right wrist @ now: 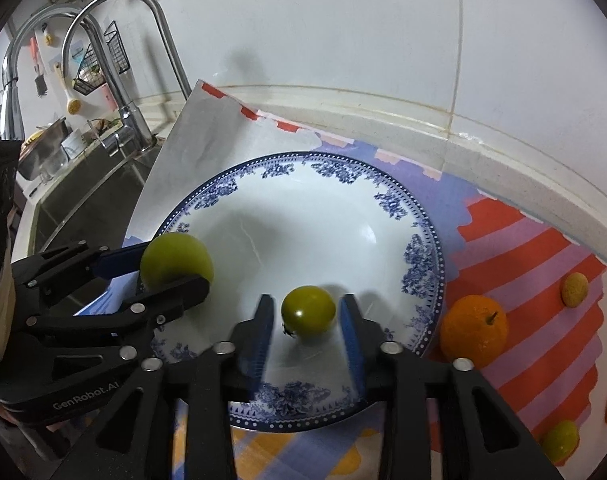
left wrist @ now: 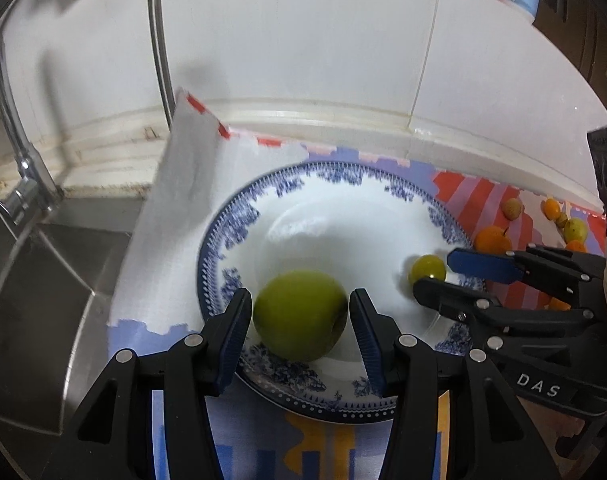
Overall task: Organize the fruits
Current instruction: 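Open the left tool onto the plate while the right tool releases the lime beside it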
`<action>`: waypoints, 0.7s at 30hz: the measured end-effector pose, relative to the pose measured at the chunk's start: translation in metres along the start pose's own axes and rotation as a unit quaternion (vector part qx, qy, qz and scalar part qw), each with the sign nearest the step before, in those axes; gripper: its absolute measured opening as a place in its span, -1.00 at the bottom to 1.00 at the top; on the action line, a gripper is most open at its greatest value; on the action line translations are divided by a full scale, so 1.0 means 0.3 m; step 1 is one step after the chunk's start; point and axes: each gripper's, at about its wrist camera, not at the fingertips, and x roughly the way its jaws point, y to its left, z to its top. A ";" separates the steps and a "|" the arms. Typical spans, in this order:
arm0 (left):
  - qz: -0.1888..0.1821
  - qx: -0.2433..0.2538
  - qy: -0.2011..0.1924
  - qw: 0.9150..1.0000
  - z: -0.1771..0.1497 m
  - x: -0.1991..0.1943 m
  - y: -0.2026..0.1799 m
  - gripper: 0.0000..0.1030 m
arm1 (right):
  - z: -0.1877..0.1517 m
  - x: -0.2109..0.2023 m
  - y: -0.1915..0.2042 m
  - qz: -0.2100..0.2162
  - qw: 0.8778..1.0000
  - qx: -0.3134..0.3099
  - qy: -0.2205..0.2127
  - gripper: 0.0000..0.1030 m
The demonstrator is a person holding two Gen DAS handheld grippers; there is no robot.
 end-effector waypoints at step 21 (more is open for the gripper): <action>-0.007 0.023 -0.122 0.992 -0.033 -0.439 -0.216 0.38 | -0.128 -0.505 -0.043 -0.086 0.988 0.023 -0.124 -0.04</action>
